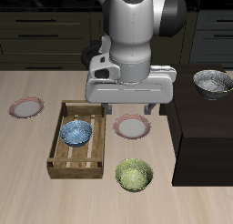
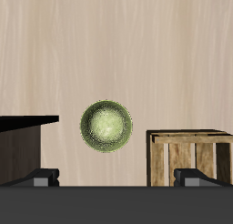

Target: Place the green bowl onto the plate that is in the table center and place the black bowl onto the plate that is next to the blue bowl

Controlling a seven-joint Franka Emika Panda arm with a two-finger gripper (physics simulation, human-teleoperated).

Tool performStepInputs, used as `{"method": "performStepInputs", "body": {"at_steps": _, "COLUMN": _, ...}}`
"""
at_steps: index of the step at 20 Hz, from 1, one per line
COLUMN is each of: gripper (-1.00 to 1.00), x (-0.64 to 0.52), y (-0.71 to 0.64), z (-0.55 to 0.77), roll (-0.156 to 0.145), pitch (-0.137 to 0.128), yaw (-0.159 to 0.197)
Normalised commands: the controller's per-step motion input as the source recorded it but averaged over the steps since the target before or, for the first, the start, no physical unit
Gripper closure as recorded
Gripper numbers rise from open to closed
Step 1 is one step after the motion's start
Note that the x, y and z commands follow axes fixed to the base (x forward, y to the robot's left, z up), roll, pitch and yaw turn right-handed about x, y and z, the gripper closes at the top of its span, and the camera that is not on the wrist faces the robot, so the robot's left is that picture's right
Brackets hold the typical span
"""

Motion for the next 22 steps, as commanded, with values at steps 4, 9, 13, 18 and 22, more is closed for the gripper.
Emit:
{"method": "performStepInputs", "body": {"at_steps": 4, "gripper": -1.0, "x": 0.31, "y": -0.09, "z": -0.13, "roll": -0.038, "pitch": -0.001, "yaw": 0.028}}
{"method": "performStepInputs", "body": {"at_steps": 9, "gripper": -1.0, "x": 0.14, "y": -0.12, "z": -0.19, "roll": -0.014, "pitch": 0.016, "yaw": 0.005}}
{"method": "performStepInputs", "body": {"at_steps": 13, "gripper": -1.0, "x": 0.1, "y": -0.05, "z": -0.41, "roll": 0.004, "pitch": 0.037, "yaw": -0.005}}
{"method": "performStepInputs", "body": {"at_steps": 18, "gripper": -1.0, "x": 0.11, "y": -0.02, "z": -0.43, "roll": -0.001, "pitch": 0.038, "yaw": 0.019}}
{"method": "performStepInputs", "body": {"at_steps": 22, "gripper": -1.0, "x": 0.03, "y": 0.03, "z": -0.33, "roll": 0.01, "pitch": 0.022, "yaw": 0.011}}
